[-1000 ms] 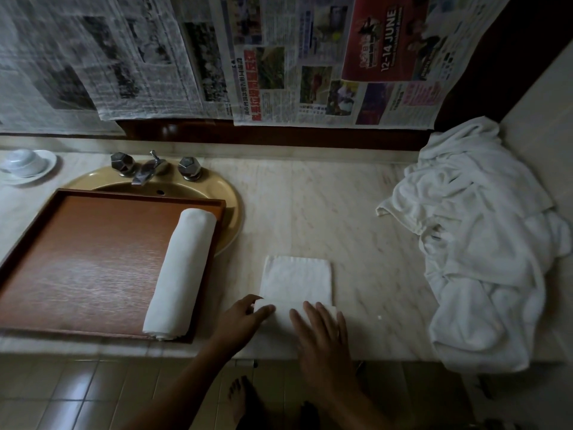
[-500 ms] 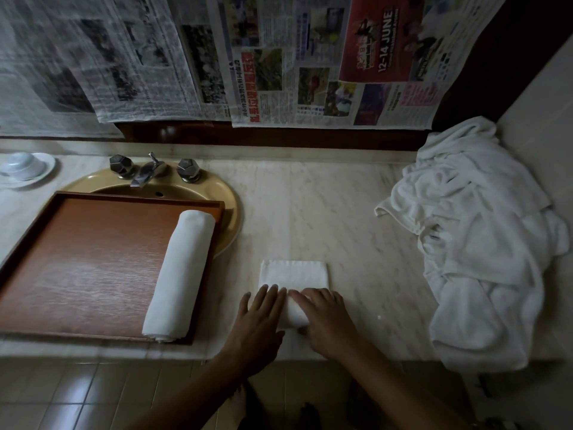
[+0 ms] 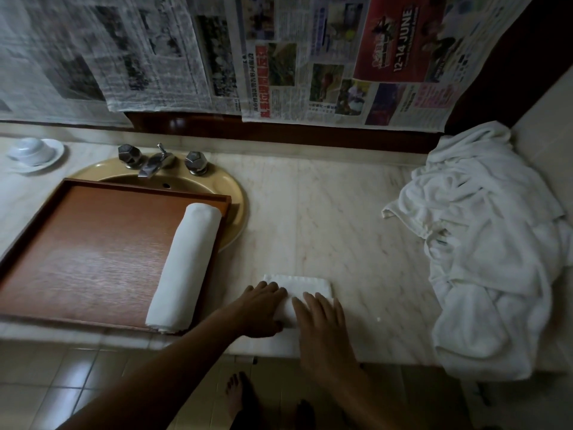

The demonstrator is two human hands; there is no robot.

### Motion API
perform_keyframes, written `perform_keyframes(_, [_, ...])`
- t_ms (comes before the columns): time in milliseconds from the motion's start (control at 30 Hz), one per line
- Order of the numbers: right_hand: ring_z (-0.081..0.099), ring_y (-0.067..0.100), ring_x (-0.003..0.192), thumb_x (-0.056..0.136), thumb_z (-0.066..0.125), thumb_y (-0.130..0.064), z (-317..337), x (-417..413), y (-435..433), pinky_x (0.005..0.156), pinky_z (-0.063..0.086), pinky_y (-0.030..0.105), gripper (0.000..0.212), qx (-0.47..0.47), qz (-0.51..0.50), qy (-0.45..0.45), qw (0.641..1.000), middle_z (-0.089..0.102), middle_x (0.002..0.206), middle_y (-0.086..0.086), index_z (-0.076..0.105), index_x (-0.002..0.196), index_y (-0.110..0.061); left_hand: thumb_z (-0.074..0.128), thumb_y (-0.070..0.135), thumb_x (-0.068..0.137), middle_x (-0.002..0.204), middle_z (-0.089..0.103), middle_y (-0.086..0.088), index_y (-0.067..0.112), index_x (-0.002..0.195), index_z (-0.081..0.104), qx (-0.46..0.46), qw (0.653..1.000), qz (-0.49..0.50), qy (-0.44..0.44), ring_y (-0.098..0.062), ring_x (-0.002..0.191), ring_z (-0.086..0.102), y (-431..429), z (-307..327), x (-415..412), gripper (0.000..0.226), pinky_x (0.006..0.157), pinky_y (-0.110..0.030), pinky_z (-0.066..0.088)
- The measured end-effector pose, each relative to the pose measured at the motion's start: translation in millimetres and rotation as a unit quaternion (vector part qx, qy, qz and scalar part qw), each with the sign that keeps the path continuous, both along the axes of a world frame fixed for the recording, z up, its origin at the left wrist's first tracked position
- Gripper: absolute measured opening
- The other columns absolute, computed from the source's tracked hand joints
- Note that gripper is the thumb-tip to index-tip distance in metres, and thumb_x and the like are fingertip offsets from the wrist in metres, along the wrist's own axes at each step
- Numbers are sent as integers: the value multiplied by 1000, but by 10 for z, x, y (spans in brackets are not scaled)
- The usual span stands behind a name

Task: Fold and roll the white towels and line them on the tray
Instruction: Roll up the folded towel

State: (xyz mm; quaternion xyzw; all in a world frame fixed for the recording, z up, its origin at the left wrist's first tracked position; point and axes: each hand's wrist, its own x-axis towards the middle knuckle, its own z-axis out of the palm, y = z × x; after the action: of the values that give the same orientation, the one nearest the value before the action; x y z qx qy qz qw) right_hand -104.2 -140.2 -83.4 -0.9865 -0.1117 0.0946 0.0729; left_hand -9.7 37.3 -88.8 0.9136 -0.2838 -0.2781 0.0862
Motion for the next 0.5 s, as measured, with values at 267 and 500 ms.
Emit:
perform_keyframes(267, [36, 34, 142, 77, 69, -30, -121, 445, -126, 122, 19, 58, 101, -63, 33, 14, 997, 36, 156, 10, 13, 160, -18, 76, 59, 79, 142, 42, -6, 23, 148, 43, -95, 975, 194, 60, -27, 131, 43, 87, -52, 125, 85, 107, -43, 43])
perform_keyframes(500, [43, 33, 126, 73, 73, -44, 3, 1018, -120, 105, 34, 52, 92, -88, 53, 103, 989, 42, 141, 10, 27, 149, -21, 67, 57, 91, 132, 59, -13, 21, 147, 37, -213, 845, 465, 159, -24, 102, 66, 156, -79, -171, 73, 77, -35, 59])
